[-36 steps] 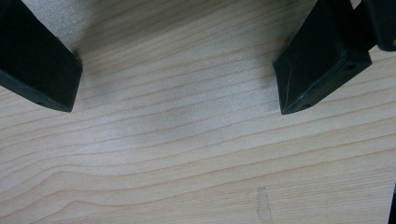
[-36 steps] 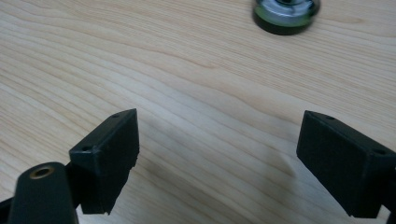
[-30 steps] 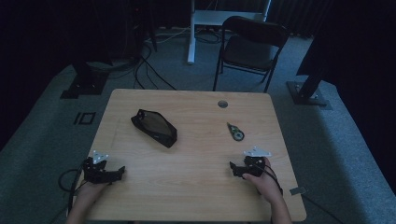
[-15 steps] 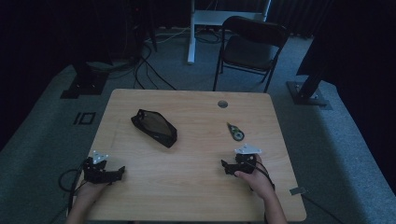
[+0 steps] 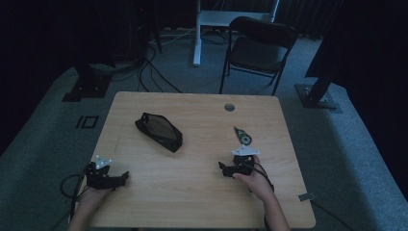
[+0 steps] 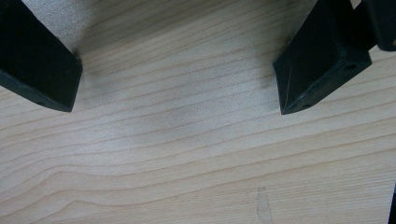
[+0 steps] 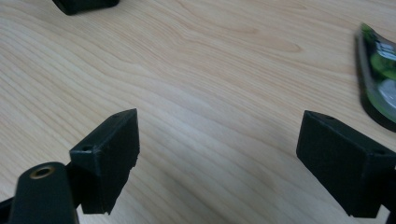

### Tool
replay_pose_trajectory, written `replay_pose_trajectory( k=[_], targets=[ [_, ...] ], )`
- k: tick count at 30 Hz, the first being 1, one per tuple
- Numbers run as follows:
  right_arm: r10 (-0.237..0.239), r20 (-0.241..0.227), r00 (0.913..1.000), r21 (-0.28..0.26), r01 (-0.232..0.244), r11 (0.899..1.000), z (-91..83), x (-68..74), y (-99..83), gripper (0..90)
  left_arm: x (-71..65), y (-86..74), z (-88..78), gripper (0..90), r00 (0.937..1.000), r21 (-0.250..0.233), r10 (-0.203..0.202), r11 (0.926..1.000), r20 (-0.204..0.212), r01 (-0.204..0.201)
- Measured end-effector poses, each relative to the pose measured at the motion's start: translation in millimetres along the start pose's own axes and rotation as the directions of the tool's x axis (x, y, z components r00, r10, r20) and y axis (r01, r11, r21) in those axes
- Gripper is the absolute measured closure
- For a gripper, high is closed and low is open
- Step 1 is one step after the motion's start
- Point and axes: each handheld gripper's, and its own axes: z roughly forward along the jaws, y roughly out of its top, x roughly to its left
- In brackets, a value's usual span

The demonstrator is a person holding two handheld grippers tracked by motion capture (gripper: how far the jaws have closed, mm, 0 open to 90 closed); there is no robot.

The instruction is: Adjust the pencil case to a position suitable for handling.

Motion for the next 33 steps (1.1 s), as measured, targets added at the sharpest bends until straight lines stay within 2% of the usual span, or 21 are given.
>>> replay_pose_trajectory(
  k=[9,17,24,33],
  targets=[
    [-0.026,-0.033,0.9991,0.000,0.026,1.000,13.8,10.8,12.5,13.2,0.1,0.0,0.0,0.7,1.0000,0.000,0.000,1.0000,0.000,0.000],
    [-0.044,-0.058,0.9973,-0.026,0.042,0.999,19.9,21.0,25.3,13.3,0.1,0.1,-0.1,0.7,1.0000,0.001,0.000,1.0000,0.000,0.000],
    [-0.076,-0.100,0.9921,-0.043,0.072,0.996,33.1,37.9,38.0,13.4,0.1,0.1,0.0,0.7,1.0000,0.001,0.000,1.0000,0.000,0.000],
    [-0.098,-0.135,0.9859,-0.051,0.092,0.994,46.7,52.2,49.9,15.0,0.1,0.0,-0.1,0.7,1.0000,0.001,0.001,1.0000,0.001,-0.001]
  ],
)
